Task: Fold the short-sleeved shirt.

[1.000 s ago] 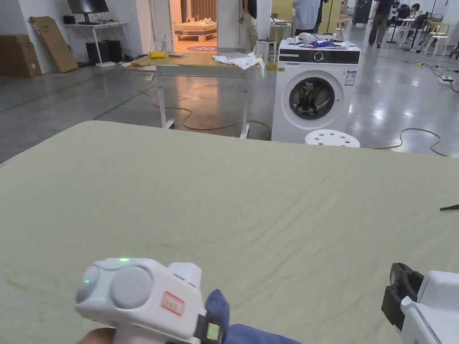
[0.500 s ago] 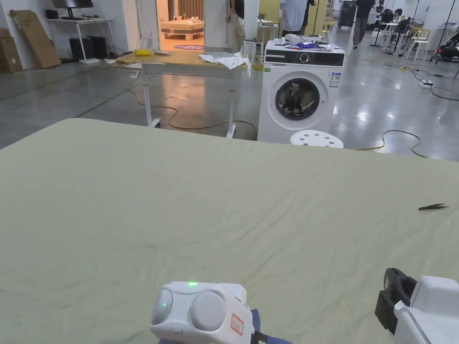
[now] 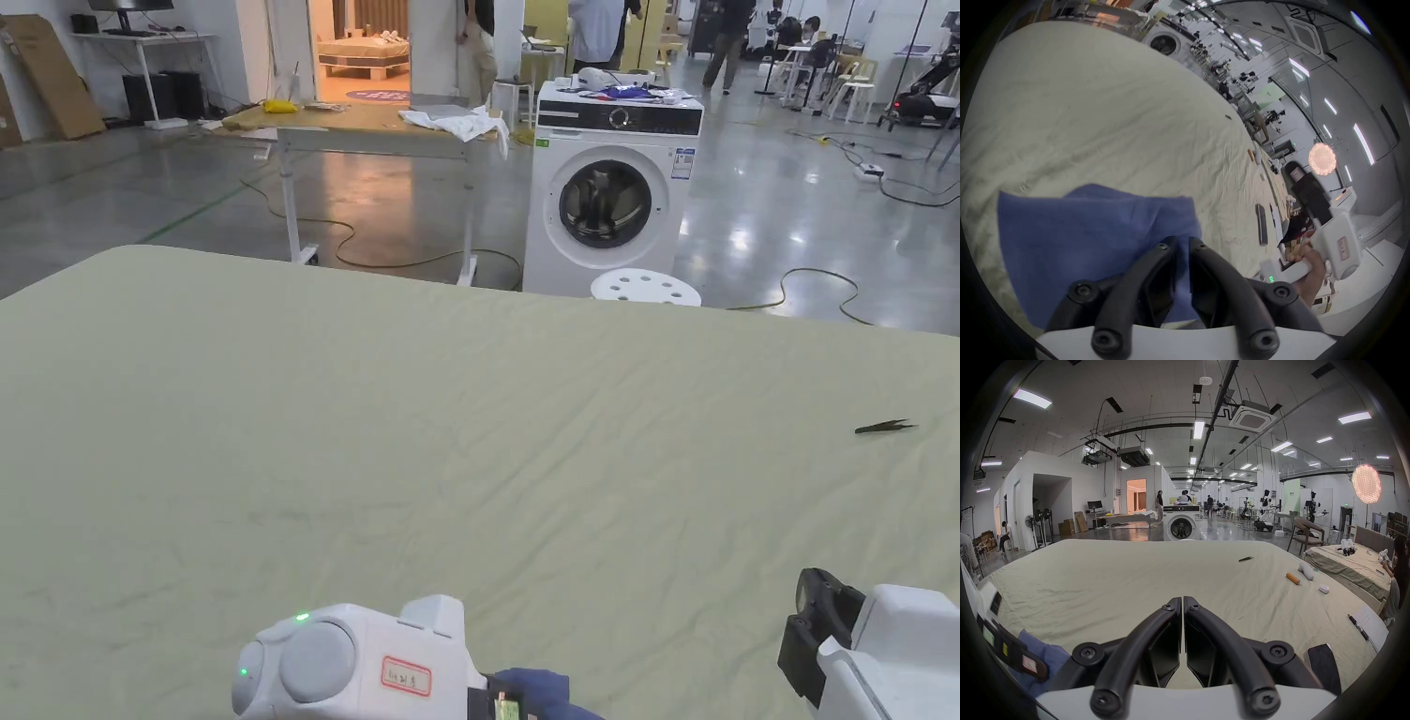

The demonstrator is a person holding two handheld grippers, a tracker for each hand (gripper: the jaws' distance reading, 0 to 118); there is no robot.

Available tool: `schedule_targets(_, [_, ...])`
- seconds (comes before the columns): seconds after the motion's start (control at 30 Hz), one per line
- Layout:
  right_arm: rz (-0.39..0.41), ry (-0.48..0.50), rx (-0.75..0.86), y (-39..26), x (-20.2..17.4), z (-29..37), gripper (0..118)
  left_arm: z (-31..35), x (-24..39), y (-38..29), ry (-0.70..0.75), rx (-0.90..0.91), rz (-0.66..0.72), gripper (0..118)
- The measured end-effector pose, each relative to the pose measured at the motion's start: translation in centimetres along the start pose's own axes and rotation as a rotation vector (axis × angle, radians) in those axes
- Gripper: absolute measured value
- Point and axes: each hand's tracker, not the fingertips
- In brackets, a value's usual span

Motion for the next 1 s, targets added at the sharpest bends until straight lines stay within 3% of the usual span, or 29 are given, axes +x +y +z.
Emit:
schedule_targets(0.27, [0.006,0.004,-0.005,-0.3,-0.2,0.2,1,-5.8,-0.4,-2.5,0.004,-0.076,-0.042,5])
schedule_targets(0.53, [0.009,0.002,0.016,0.2,-0.1,0.7,1,-2.8,0.1,-1.3,0.020,-0.015,-0.146,4])
schedule_targets(0.67, [0.007,0.002,0.046,0.8,-0.7,0.7,1,2.7,1.2,1.1,0.090,0.179,-0.266,4])
schedule_targets(1.0, [-0.005,0.007,0.131,2.4,-4.0,0.0,1,15.4,2.7,1.3,0.519,0.884,-0.427,4])
